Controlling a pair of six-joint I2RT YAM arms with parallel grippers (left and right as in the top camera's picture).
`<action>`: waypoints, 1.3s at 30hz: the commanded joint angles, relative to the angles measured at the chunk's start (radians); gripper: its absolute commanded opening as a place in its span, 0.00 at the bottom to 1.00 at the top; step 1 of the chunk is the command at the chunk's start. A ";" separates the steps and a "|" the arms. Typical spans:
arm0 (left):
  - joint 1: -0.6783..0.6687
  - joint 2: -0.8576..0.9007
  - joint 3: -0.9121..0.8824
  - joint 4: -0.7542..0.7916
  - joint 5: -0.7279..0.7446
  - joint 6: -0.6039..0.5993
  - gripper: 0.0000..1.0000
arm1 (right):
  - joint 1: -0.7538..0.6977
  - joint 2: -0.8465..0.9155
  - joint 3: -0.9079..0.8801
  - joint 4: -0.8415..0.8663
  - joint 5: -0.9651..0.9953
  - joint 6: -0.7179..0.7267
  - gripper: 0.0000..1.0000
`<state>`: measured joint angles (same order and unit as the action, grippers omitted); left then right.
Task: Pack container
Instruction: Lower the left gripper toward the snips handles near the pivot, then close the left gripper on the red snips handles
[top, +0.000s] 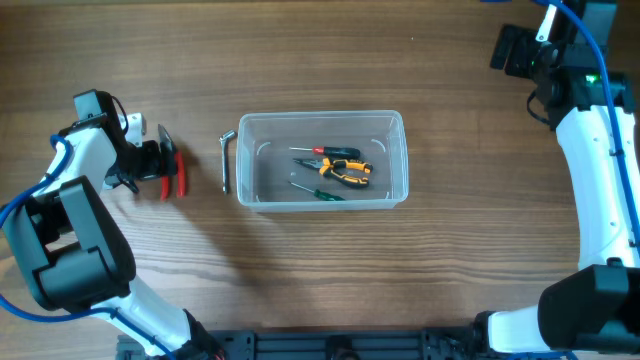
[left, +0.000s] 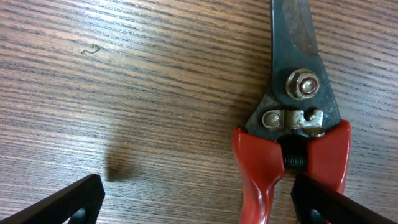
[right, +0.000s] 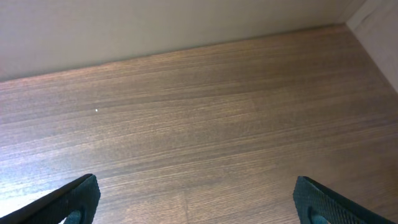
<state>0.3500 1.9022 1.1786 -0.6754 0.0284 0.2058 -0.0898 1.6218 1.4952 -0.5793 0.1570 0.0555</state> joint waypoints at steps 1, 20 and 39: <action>-0.001 0.011 0.011 0.003 0.020 0.027 0.99 | 0.001 -0.005 0.011 0.003 -0.008 -0.003 1.00; -0.073 0.011 0.011 -0.012 0.020 0.026 1.00 | 0.001 -0.005 0.011 0.003 -0.008 -0.003 0.99; -0.073 0.011 0.011 0.008 0.020 0.002 1.00 | 0.001 -0.005 0.011 0.003 -0.008 -0.003 1.00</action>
<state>0.2794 1.9022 1.1786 -0.6758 0.0284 0.2089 -0.0898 1.6218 1.4952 -0.5793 0.1570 0.0555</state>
